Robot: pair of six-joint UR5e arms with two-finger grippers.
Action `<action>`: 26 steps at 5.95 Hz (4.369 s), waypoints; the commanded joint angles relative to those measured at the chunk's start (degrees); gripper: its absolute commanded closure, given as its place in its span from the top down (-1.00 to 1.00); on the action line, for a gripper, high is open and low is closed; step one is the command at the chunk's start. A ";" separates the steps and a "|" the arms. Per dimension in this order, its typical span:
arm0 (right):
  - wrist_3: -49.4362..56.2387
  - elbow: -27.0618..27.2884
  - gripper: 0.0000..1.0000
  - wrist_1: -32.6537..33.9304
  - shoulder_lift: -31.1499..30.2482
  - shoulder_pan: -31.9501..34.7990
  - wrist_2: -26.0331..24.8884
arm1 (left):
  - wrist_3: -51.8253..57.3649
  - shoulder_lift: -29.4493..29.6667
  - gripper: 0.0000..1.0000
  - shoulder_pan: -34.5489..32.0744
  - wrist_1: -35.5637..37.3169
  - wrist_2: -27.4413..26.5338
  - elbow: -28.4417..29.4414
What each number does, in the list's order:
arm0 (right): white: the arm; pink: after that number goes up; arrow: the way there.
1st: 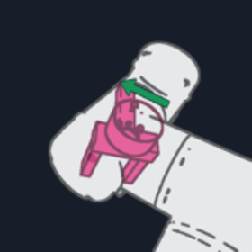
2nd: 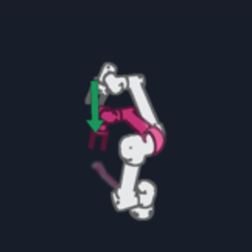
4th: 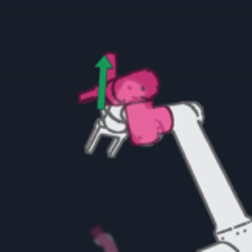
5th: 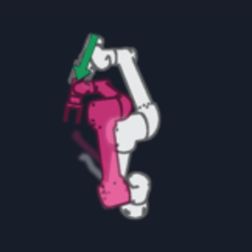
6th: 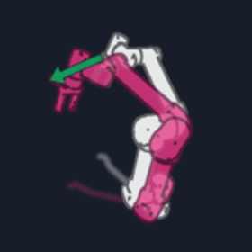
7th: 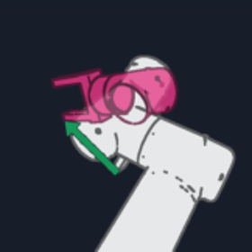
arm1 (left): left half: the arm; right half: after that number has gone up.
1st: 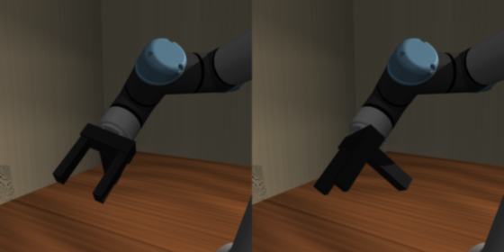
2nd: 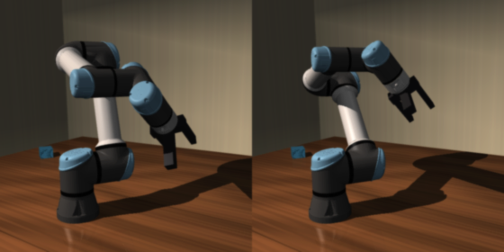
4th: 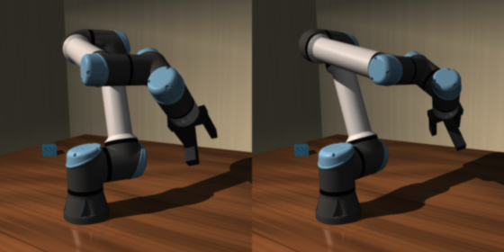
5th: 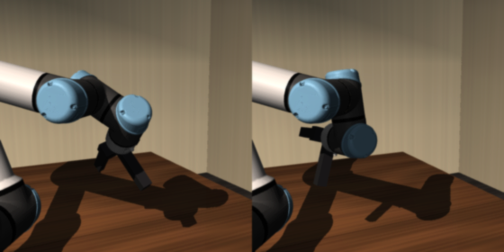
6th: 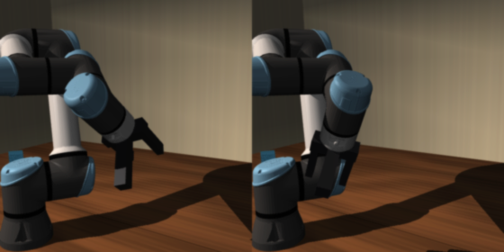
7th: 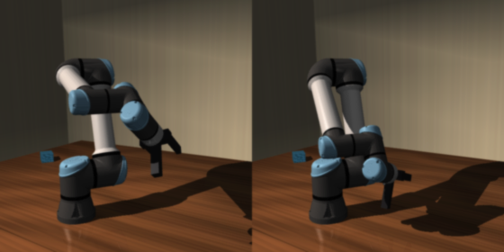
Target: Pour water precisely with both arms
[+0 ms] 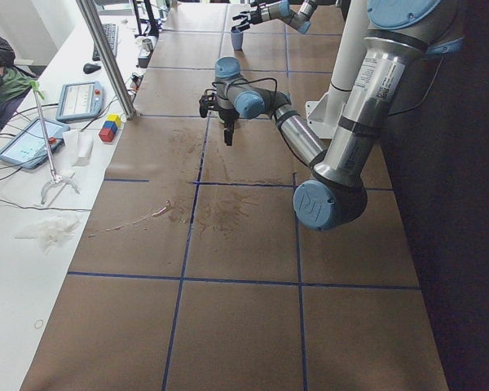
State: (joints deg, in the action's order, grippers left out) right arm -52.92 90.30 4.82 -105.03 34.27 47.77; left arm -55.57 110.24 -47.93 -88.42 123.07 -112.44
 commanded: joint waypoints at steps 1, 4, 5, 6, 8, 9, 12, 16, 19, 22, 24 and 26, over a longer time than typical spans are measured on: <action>3.08 1.10 0.99 4.99 0.96 13.82 19.36 | -0.06 0.07 1.00 0.03 0.00 -0.11 -0.06; 13.94 1.63 0.99 24.11 7.71 37.44 58.60 | -4.33 2.33 1.00 2.47 0.09 -2.55 0.11; 20.95 1.55 0.99 31.84 9.39 44.67 70.59 | -7.67 4.18 1.00 6.14 0.09 -8.23 0.81; 30.07 1.63 0.99 40.80 9.49 50.48 78.80 | -10.32 6.20 1.00 9.57 0.09 -11.15 2.21; 47.91 2.07 0.99 62.48 11.42 57.19 87.82 | -14.01 12.51 1.00 10.48 -0.09 -11.36 8.34; 54.61 2.16 0.99 70.69 11.60 58.35 87.41 | -15.43 16.81 1.00 10.83 -0.18 -11.36 13.07; 59.94 2.07 0.99 84.64 15.28 57.22 86.88 | -21.49 23.50 1.00 12.85 -7.28 -14.41 24.41; 59.95 2.16 0.99 84.39 14.77 57.31 86.88 | -33.02 24.15 0.88 14.09 -22.32 -14.79 32.72; 59.95 2.25 0.99 84.22 14.50 57.39 86.88 | -32.58 24.15 0.78 16.02 -22.50 -14.52 33.34; 59.95 2.25 0.99 84.13 14.32 57.40 86.88 | -32.32 24.15 -0.77 16.55 -22.50 -14.43 33.16; 59.95 2.86 0.99 84.13 14.15 57.48 86.88 | -32.23 23.97 -0.92 16.46 -22.41 -14.43 32.98; 59.95 2.95 0.99 84.13 14.06 57.57 86.88 | -32.32 23.97 -0.92 15.94 -22.33 -14.26 32.64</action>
State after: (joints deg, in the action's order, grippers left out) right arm 7.03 93.19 88.94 -90.90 91.81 134.65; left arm -87.83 134.21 -31.71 -110.80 108.68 -79.56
